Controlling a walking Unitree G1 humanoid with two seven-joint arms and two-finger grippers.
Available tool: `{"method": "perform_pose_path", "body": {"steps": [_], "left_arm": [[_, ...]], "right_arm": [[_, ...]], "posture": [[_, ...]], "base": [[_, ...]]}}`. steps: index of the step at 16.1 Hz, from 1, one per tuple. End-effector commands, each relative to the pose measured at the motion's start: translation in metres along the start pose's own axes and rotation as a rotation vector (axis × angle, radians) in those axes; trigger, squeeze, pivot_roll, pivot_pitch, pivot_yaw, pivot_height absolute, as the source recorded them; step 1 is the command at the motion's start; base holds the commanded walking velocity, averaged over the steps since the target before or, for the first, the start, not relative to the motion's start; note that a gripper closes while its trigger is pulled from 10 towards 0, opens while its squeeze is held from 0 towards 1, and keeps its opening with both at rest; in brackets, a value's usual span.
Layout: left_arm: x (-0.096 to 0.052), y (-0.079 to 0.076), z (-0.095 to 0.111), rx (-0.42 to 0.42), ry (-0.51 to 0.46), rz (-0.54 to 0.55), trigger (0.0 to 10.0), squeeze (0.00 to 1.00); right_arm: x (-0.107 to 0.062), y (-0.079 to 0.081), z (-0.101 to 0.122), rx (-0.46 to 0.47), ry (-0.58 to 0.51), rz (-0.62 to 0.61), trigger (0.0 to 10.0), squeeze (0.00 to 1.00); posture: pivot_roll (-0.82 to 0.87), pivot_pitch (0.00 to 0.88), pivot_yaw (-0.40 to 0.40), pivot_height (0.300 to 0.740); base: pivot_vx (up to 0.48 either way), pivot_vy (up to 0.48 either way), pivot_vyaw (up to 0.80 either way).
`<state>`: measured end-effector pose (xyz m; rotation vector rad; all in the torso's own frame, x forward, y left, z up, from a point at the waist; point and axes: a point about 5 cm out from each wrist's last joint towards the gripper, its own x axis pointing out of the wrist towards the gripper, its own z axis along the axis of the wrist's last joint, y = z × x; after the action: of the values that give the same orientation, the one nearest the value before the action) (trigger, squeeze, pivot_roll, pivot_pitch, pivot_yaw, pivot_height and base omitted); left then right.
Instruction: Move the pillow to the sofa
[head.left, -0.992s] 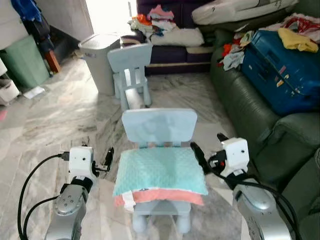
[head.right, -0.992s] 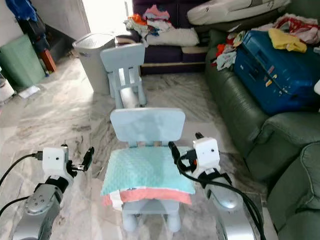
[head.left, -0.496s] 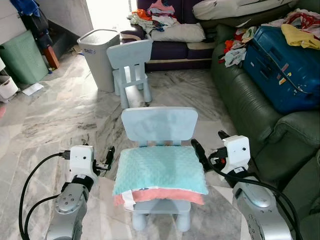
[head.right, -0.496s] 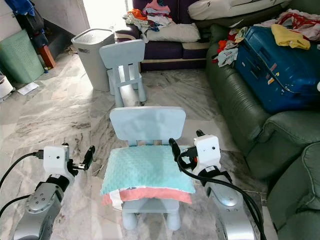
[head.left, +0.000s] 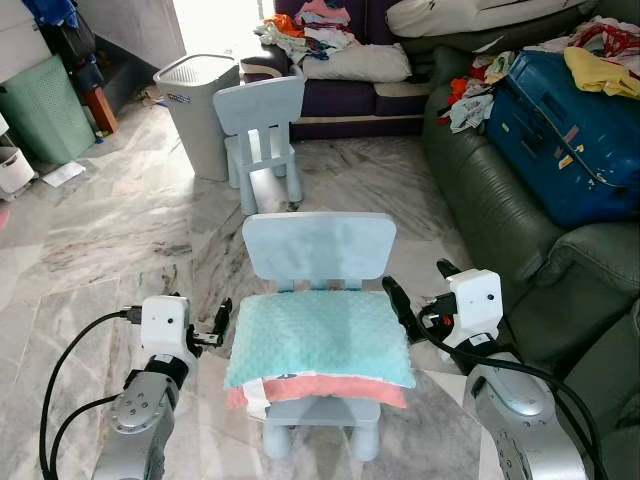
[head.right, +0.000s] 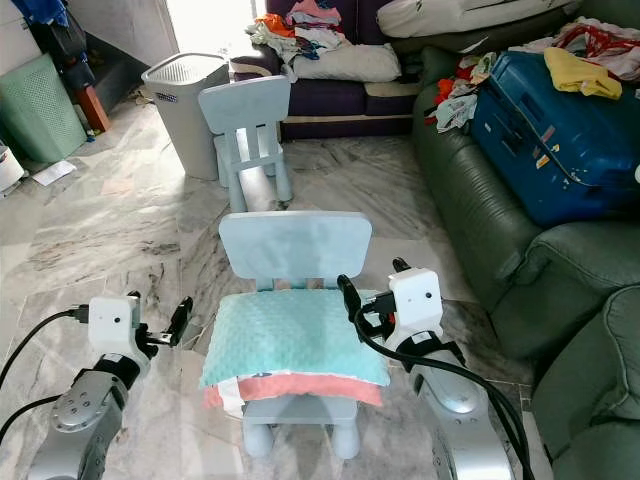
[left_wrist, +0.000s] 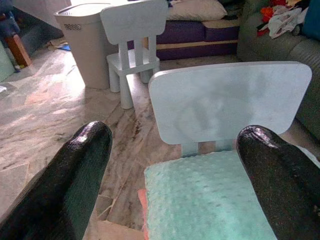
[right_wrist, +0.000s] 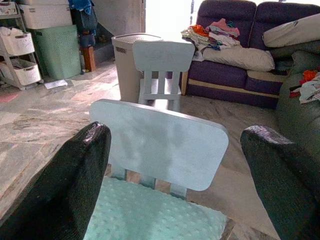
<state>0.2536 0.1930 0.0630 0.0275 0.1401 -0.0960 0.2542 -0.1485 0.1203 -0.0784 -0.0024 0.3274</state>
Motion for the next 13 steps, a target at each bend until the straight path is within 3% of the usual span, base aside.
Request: {"method": "perform_pose_path", "body": {"steps": [1, 11, 13], "left_arm": [[-0.0015, 0.0010, 0.0006, 0.004, -0.002, 0.000, 10.0, 0.00], [-0.0016, 0.0016, -0.0011, 0.019, 0.009, 0.016, 10.0, 0.00], [-0.0021, 0.0010, -0.0014, 0.018, 0.011, 0.015, 10.0, 0.00]], "right_arm": [[-0.0011, 0.0006, 0.0033, -0.002, -0.006, 0.004, 10.0, 0.00], [-0.0019, 0.0024, 0.0035, -0.014, 0.002, 0.026, 10.0, 0.00], [-0.0028, 0.0029, 0.0026, -0.013, 0.005, 0.028, 10.0, 0.00]], "posture": [[-0.16, 0.034, 0.038, 0.740], [-0.16, 0.035, 0.034, 0.740], [-0.16, 0.036, 0.034, 0.723]], "base": [[0.000, 0.000, 0.00], [0.000, 0.000, 0.00], [0.000, 0.000, 0.00]]}}
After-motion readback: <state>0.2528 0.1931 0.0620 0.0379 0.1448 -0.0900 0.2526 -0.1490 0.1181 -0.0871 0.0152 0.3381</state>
